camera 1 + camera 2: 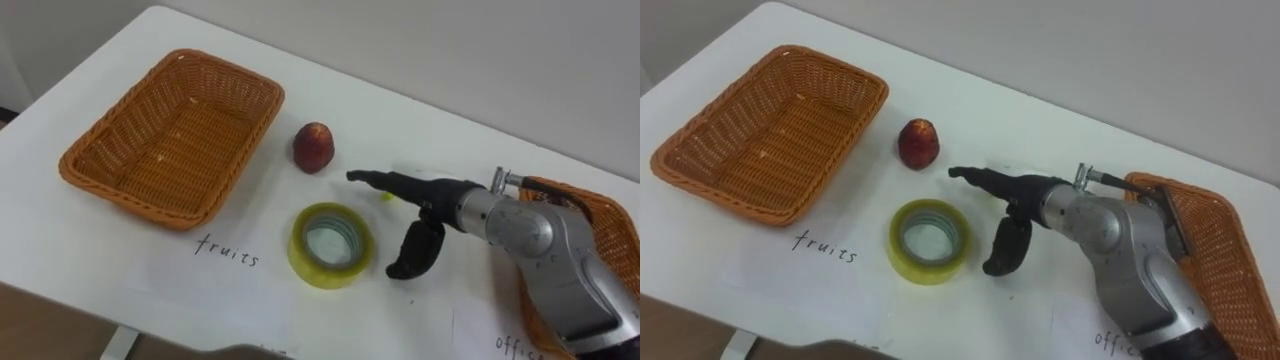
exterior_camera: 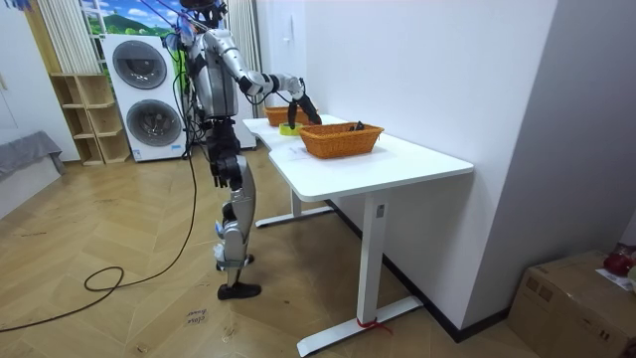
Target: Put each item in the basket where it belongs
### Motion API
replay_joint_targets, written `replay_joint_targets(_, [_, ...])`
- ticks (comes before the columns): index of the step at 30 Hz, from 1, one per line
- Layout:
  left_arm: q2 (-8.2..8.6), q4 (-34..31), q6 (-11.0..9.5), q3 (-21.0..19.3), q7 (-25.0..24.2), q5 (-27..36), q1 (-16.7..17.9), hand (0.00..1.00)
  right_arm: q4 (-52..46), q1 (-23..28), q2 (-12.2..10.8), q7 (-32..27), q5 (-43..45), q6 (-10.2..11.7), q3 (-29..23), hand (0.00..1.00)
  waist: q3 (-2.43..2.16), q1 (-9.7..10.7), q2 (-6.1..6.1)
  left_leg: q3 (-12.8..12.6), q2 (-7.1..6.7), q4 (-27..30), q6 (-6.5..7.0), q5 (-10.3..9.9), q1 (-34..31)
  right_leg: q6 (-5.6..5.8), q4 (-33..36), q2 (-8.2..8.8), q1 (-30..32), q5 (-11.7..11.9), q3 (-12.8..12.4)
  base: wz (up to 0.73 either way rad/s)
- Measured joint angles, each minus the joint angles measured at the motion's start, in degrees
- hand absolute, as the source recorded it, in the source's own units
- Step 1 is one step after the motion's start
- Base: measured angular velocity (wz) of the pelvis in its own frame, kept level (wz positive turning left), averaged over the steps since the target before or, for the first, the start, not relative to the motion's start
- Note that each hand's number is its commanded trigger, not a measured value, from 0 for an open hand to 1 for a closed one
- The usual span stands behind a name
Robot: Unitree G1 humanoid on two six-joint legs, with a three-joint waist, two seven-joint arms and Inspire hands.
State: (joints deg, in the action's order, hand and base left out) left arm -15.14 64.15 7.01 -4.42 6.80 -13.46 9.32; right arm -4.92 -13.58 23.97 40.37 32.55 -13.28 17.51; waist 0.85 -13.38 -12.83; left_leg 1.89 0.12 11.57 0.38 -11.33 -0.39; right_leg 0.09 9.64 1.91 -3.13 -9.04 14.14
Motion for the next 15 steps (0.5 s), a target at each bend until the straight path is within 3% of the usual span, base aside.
replay_joint_targets(3, [-0.01, -0.03, -0.22, 0.05, 0.0, 0.21, -0.03, 0.0, 2.02, -0.5, 0.72, -0.03, -0.14, 0.16, 0.0, 0.0, 0.12, -0.34, -0.07, 0.07, -0.01, -0.01, 0.0, 0.0, 0.03, 0.0, 0.0, 0.0, -0.03, 0.0, -0.04, 0.0])
replay_joint_targets(7, [-0.08, -0.06, -1.12, 0.02, -0.24, 0.3, -0.13, 0.0, 3.02, -1.53, 2.07, -0.47, -0.06, 0.22, -0.15, 0.0, 0.81, -1.1, -0.38, 0.15, 0.02, -0.02, -0.01, 0.0, 0.0, 0.0, -0.04, -0.05, 0.05, 0.0, -0.03, 0.0])
replay_joint_targets(15, [-0.02, -0.24, -1.18, -1.11, -0.83, 0.27, 0.31, 0.0, 1.19, -4.63, 2.1, -2.26, 1.11, 0.82, -1.56, 0.0, 0.63, -1.26, -0.57, 0.02, 0.04, 0.22, -0.02, 0.01, 0.1, 0.0, -0.07, -0.05, 0.26, 0.0, -0.13, 0.0])
